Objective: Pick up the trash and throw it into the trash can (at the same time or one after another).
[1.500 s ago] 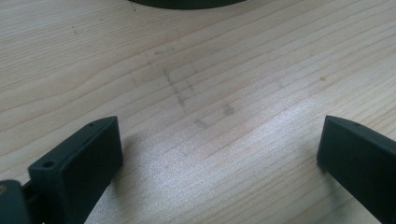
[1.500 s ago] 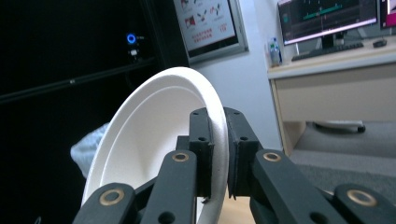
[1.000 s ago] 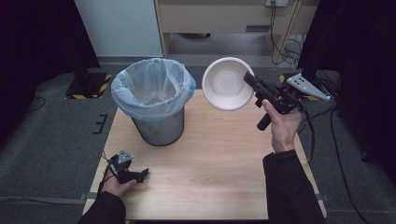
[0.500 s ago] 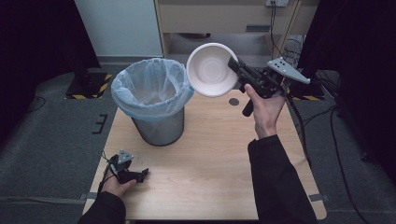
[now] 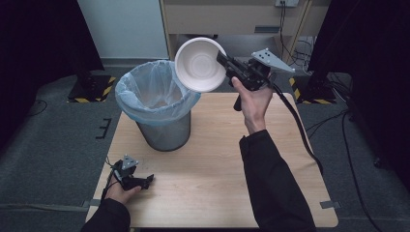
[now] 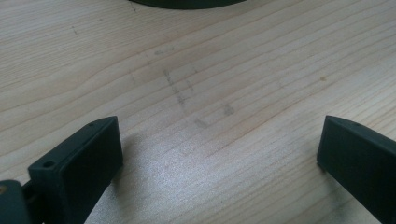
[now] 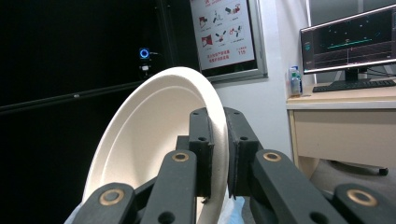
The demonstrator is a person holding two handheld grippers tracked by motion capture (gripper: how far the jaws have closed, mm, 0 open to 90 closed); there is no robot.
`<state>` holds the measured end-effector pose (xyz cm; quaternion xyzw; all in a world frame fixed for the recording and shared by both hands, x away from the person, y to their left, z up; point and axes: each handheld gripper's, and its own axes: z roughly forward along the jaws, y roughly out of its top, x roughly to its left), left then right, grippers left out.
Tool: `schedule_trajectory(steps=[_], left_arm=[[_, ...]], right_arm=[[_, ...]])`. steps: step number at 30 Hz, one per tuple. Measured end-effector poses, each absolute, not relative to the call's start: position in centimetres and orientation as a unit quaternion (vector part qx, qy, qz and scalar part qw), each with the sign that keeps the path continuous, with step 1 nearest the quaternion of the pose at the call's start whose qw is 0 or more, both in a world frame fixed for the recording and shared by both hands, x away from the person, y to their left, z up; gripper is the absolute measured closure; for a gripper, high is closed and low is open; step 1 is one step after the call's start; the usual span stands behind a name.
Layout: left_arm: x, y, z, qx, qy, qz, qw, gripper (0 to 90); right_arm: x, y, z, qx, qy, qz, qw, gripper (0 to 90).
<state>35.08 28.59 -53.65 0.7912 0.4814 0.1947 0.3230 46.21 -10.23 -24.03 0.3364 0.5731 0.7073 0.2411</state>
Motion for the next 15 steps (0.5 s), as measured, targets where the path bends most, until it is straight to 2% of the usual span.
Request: schedule_trajectory(steps=[15], left_arm=[[35.1,28.6,-53.6,0.792,0.481,0.194,0.323,0.0]], right_arm=[[49.3,-4.3,-24.2,0.332,0.589,0.7,0.23,83.1]])
